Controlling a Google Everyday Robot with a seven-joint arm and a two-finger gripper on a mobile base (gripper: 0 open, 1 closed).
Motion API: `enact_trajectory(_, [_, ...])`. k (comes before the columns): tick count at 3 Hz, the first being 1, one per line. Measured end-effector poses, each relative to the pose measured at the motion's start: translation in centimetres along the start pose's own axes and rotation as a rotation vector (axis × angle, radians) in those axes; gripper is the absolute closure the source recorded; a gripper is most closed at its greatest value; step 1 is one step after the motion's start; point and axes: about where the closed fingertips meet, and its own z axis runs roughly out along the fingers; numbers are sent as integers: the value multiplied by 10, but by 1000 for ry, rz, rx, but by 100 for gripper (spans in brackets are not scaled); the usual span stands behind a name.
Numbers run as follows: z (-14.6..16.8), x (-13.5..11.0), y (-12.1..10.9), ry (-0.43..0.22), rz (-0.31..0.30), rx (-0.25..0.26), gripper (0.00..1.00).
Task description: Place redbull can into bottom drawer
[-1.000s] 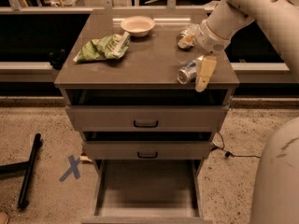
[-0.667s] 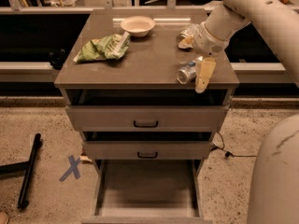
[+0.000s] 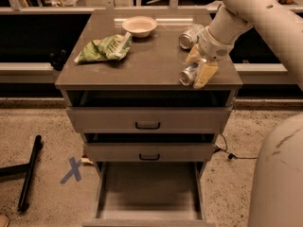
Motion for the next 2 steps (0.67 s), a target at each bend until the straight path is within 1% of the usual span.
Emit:
enact_trajectory(1, [-2,7,-1,14,8,1,62])
enact_trajectory(2, [-29,2,0,14,-15,53,84])
